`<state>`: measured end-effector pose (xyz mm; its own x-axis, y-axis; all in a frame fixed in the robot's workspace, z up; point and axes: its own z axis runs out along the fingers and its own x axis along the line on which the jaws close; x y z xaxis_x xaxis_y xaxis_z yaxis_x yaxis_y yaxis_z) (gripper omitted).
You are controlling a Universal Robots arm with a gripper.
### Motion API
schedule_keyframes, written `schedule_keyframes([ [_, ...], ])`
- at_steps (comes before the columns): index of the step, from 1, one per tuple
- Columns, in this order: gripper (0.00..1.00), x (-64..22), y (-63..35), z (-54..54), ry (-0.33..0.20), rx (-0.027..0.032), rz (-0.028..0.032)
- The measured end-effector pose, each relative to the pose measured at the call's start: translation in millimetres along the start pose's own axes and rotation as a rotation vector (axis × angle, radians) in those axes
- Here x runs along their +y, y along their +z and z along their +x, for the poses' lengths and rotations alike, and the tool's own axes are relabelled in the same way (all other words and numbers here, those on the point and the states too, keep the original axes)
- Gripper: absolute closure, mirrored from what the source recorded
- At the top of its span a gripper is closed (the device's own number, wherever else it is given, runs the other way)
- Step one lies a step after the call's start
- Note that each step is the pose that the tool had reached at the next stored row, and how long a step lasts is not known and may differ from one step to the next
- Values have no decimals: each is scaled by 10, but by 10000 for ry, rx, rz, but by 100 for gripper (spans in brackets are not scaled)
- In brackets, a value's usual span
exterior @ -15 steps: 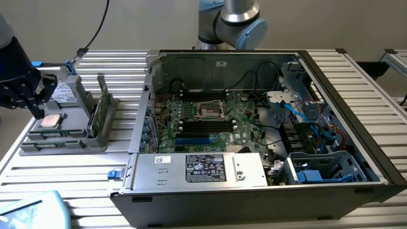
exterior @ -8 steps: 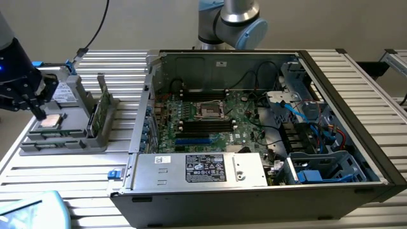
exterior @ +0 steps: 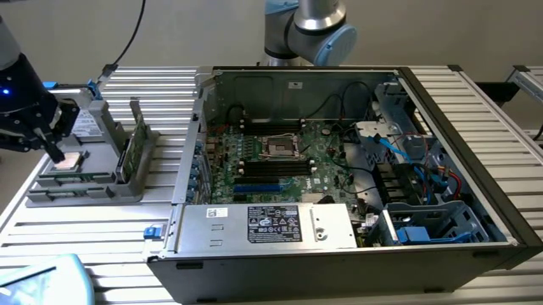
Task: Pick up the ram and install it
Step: 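Pick up the ram and move it above insertion slot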
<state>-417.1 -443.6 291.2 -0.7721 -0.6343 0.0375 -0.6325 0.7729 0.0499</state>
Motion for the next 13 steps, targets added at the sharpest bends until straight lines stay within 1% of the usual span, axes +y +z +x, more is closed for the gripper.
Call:
schedule_keyframes([
  [13, 90, -4, 84, -3, -2363, 84, 55],
])
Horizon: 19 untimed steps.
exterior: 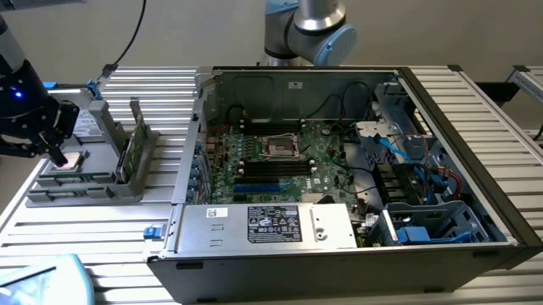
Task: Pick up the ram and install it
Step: 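Pick up the ram and move it above insertion slot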
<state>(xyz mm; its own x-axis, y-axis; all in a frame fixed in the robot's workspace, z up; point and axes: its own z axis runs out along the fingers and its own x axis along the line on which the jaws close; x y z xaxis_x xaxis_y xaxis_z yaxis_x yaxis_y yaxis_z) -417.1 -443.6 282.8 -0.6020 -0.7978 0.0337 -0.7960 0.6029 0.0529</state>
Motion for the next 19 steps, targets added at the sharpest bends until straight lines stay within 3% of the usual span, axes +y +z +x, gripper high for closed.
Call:
schedule_keyframes([
  [19, 90, -6, 129, -4, -3459, 45, 21],
])
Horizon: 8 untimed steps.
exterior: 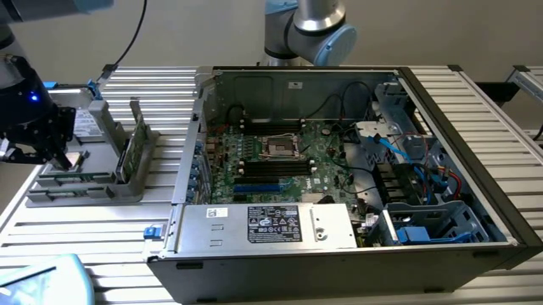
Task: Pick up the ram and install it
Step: 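Pick up the ram and move it above insertion slot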
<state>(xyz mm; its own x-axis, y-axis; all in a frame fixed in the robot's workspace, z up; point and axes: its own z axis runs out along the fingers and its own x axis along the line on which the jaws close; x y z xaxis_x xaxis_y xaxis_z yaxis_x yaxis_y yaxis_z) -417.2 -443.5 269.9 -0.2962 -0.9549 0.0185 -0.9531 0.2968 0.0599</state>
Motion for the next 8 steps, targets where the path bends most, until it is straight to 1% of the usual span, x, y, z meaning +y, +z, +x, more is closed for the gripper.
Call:
schedule_keyframes([
  [8, 90, -2, 27, 0, -1462, 47, 14],
])
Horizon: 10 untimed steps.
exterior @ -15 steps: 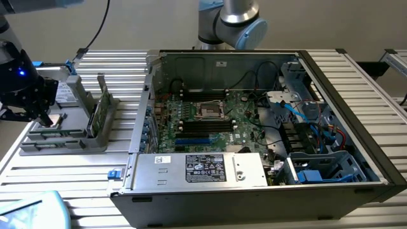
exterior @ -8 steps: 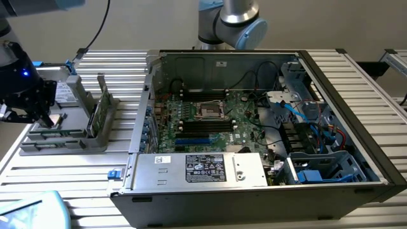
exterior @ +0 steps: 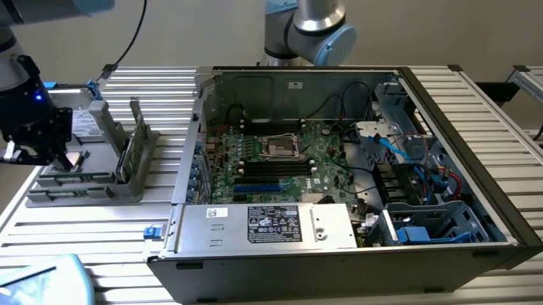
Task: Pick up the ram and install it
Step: 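Pick up the ram and move it above insertion slot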
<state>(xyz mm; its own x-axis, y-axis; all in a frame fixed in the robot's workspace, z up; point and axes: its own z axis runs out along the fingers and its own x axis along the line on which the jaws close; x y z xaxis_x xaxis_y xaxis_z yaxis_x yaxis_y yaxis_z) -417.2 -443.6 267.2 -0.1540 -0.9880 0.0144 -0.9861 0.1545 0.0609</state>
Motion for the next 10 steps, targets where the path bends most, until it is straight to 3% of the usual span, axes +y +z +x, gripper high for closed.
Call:
schedule_keyframes([
  [10, 90, -1, 17, 0, -1809, 46, 17],
])
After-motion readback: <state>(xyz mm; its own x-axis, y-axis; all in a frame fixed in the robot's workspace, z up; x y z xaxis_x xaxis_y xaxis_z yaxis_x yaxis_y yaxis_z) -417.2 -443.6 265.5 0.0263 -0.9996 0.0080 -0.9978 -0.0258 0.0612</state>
